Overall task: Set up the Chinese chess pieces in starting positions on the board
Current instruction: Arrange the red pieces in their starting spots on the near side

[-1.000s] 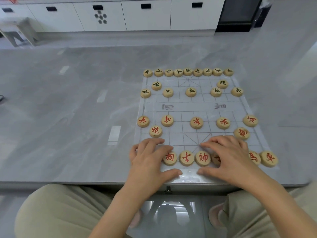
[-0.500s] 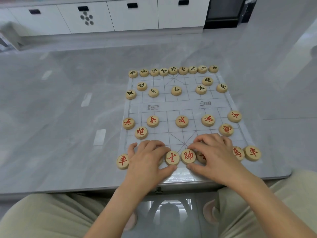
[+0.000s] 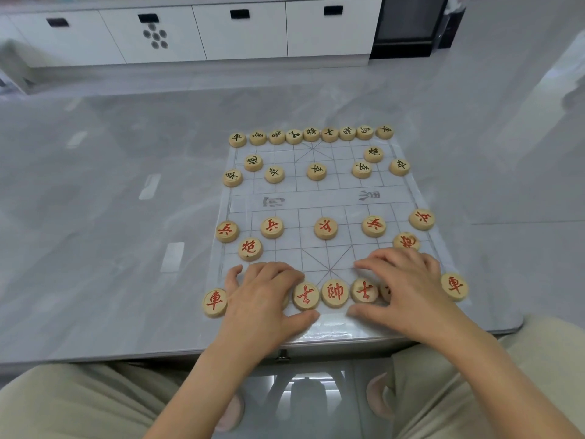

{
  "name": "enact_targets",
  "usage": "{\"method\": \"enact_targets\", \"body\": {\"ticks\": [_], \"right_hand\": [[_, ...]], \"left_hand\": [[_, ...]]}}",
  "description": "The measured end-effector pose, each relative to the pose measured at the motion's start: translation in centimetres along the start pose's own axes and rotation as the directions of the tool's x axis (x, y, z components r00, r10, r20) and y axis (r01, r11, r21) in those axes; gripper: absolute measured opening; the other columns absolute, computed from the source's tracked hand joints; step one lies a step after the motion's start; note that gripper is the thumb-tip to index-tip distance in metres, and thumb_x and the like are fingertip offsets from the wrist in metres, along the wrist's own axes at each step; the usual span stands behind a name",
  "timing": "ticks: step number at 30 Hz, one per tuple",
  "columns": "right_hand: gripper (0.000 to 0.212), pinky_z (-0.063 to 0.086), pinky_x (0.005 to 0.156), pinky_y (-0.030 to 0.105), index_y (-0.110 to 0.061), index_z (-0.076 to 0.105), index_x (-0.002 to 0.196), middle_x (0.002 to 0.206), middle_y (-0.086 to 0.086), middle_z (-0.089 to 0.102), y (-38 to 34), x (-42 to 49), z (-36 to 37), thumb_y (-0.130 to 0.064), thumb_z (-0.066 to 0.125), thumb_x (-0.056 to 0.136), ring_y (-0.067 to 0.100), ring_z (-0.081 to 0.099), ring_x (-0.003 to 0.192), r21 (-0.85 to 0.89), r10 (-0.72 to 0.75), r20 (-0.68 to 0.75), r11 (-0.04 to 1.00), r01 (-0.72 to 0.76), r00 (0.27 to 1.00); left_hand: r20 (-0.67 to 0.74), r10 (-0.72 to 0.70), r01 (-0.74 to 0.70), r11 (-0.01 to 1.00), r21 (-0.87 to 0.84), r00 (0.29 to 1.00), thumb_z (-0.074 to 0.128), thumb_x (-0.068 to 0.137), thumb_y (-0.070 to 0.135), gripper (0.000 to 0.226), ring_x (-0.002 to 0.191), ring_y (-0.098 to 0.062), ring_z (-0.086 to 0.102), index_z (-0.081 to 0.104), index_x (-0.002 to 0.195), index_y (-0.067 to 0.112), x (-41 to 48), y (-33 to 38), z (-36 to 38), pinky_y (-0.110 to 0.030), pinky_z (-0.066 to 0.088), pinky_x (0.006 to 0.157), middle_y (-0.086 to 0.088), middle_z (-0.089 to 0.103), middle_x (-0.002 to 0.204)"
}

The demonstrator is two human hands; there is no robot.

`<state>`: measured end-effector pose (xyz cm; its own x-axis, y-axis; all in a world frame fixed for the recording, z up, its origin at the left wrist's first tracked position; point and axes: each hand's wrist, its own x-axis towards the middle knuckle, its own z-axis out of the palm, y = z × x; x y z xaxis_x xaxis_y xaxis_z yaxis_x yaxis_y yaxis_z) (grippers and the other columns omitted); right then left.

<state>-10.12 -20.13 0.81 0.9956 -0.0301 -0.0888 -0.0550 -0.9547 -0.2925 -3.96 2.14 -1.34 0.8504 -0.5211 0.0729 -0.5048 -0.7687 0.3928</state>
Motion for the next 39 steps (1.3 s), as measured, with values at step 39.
{"method": "enact_targets", "body": {"ticks": [39], "right_hand": [[0.058, 0.013, 0.09, 0.028, -0.039, 0.06, 0.107, 0.112, -0.017, 0.047, 5.3, -1.8, 0.4, -0.071, 0.041, 0.062, 0.01, 0.037, 0.113, 0.051, 0.006, -0.136, 0.999, 0.001, 0.991]], "left_hand": [[0.063, 0.081, -0.082, 0.996, 0.022, 0.995, 0.057, 0.074, 0.063, 0.044, 0.117, -0.008, 0.041, 0.061, 0.11, 0.039, 2.8, 6.0, 2.1, -0.042, 0.002, 0.107, 0.021, 0.052, 0.118]]}}
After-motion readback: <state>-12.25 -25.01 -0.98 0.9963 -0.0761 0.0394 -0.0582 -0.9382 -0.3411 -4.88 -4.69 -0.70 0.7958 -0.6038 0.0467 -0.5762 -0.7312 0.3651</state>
